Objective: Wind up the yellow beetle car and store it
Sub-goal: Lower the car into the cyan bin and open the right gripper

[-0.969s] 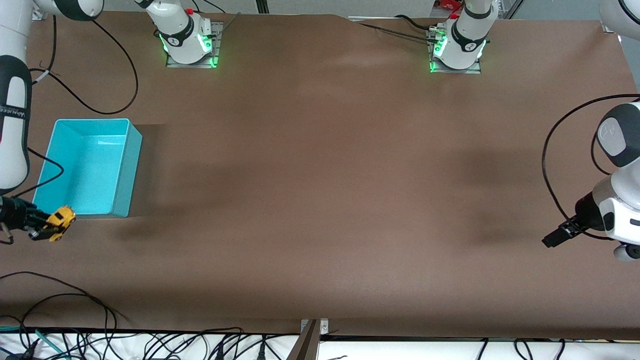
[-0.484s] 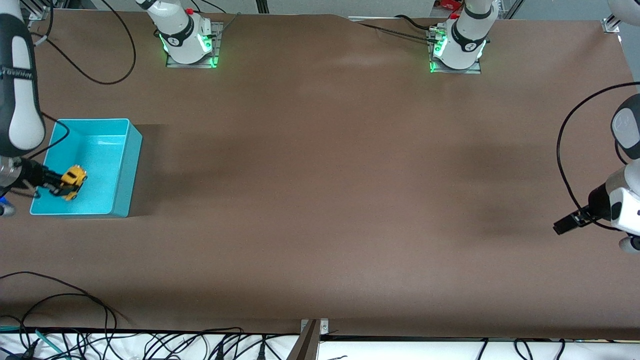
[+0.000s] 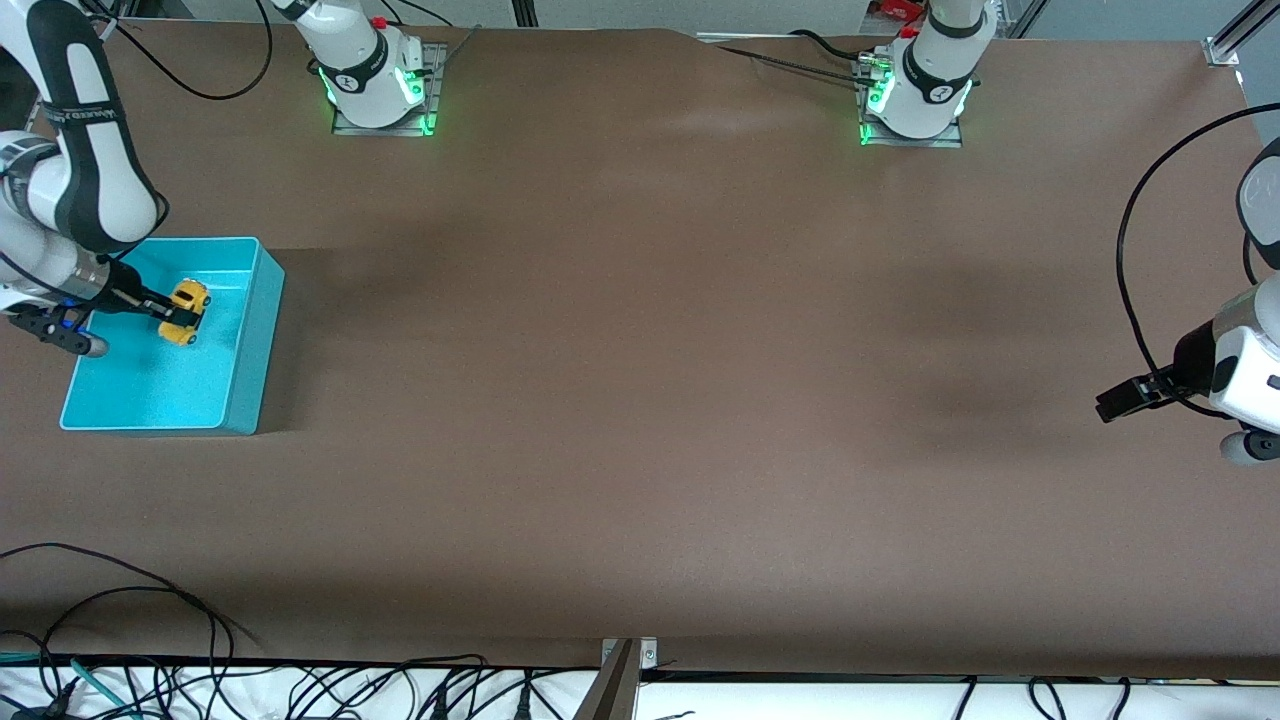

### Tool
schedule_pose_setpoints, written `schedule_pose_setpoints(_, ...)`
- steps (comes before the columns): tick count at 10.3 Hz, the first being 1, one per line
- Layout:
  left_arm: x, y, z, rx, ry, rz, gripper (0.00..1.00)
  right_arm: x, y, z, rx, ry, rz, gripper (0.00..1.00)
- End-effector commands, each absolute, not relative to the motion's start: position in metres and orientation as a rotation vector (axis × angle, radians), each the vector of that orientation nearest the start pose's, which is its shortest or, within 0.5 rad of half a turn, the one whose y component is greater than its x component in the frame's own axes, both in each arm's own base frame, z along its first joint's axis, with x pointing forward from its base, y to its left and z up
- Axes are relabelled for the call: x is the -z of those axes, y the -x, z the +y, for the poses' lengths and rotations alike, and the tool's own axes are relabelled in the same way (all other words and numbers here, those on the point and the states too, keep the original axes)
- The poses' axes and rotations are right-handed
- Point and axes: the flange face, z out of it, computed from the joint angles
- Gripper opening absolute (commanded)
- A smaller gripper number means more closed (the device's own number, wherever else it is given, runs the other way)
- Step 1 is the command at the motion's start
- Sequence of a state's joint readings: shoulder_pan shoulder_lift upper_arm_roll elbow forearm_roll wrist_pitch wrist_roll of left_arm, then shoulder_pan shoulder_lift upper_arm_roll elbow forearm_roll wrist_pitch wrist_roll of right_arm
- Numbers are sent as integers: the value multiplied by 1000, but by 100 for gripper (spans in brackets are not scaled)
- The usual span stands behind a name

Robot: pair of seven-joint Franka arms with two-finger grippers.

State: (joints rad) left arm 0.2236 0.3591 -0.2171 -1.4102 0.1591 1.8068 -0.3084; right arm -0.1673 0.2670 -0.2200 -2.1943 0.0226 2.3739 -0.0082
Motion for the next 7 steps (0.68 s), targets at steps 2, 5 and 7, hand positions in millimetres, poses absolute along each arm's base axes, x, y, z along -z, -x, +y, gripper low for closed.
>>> schedule_pose_setpoints(2,-509,-667,49,79,3016,-422,100,-228,-496,-206,-105,3143,517,36)
schedule_pose_setpoints(5,-510,-668,48,86,3018,-419,100,-224,-488,-220,-127,3144,472,100)
schedule_pose_setpoints(7,-529,-672,46,148,3024,-411,100,-239,-491,-224,-88,3147,471,100)
